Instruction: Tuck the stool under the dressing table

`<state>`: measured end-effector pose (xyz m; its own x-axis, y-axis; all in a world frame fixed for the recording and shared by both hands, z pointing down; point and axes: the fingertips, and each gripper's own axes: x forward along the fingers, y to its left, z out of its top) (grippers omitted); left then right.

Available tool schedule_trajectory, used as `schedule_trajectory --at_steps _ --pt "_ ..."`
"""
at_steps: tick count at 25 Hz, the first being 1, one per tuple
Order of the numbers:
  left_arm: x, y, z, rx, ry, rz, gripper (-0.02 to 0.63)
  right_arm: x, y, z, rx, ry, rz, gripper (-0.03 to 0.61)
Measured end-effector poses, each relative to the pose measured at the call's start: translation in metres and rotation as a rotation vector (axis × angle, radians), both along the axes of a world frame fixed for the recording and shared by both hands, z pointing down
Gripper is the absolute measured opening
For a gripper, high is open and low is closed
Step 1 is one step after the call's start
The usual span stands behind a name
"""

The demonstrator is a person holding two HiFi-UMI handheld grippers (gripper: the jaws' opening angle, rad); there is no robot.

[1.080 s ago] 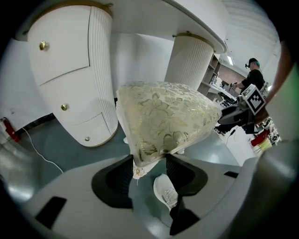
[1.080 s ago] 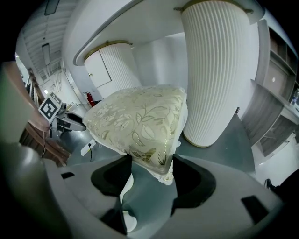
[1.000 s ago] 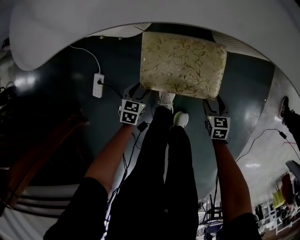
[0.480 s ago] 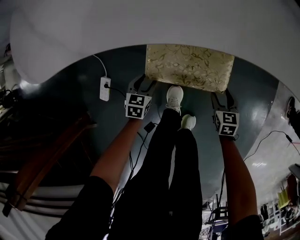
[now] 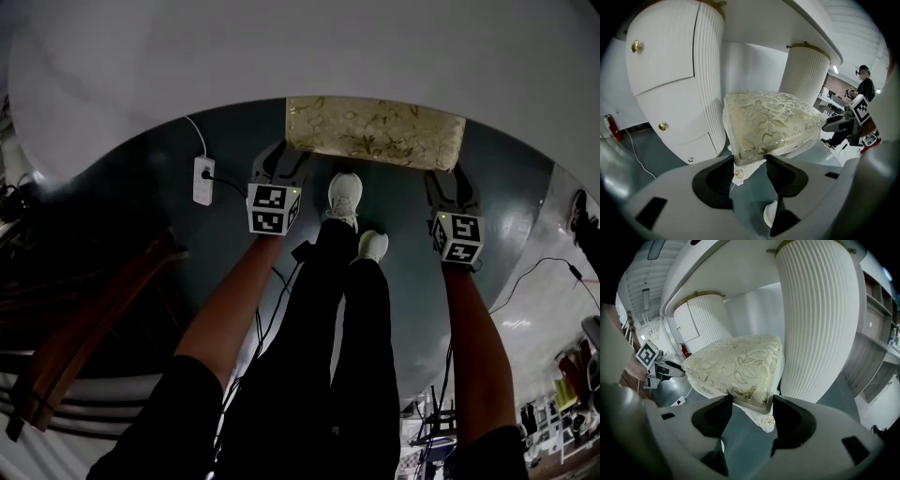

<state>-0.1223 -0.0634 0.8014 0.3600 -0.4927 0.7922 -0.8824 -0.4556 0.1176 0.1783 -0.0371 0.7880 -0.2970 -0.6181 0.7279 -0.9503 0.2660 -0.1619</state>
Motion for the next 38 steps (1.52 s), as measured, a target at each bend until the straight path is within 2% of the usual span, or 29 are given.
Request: schedule_trajectory --at_steps 5,11,16,24,33,38 --pt "-0.004 -0.018 -0.002 0.046 0.009 -0.027 0.221 -0.003 -0.010 0.001 0.030 0.001 -0.006 0.256" --pt "-0.010 -0.029 -0.002 0.067 0.018 -0.012 0.220 -0.011 -0.015 0.000 0.061 0.008 0.008 0.256" --pt "-0.007 -0.038 0.000 0.095 0.026 -0.036 0.220 -0.006 -0.031 0.001 0.105 0.032 0.027 0.256" --pt "0.004 -0.045 -0.002 0.066 0.032 -0.044 0.221 0.005 -0.045 -0.002 0.105 0.050 0.023 0.255" --pt "0.011 -0.050 -0.006 0.083 0.048 -0.025 0.221 0.012 -0.048 -0.005 0.139 0.060 0.014 0.255" --pt "0.010 -0.051 -0.010 0.087 0.049 -0.027 0.221 0.011 -0.048 -0.009 0.133 0.070 0.073 0.255"
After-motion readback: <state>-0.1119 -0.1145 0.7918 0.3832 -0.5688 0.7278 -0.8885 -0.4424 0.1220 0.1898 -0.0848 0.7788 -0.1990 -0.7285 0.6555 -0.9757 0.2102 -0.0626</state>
